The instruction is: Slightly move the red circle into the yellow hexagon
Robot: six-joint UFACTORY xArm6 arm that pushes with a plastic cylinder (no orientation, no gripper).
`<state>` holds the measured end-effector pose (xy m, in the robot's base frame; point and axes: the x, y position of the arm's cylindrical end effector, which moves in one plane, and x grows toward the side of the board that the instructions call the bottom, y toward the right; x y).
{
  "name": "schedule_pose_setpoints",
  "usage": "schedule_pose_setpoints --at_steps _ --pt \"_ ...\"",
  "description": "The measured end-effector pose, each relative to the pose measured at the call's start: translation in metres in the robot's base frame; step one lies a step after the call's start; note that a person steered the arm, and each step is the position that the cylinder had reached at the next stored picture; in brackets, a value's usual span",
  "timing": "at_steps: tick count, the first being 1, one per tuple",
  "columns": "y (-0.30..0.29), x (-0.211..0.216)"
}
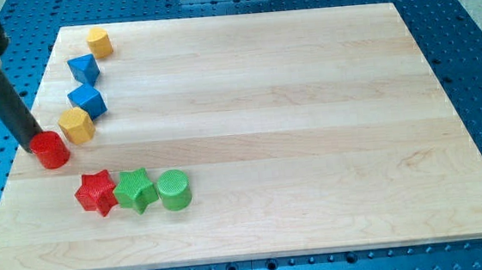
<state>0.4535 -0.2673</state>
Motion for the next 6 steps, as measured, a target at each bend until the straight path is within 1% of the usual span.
schedule_pose_setpoints --at_steps 2,3,4,5,6 --pt "0.020 0.012" --pt "-0.014 0.030" --pt "-0.015 0.141" --pt "0.038 0.147" --pt "0.050 0.098"
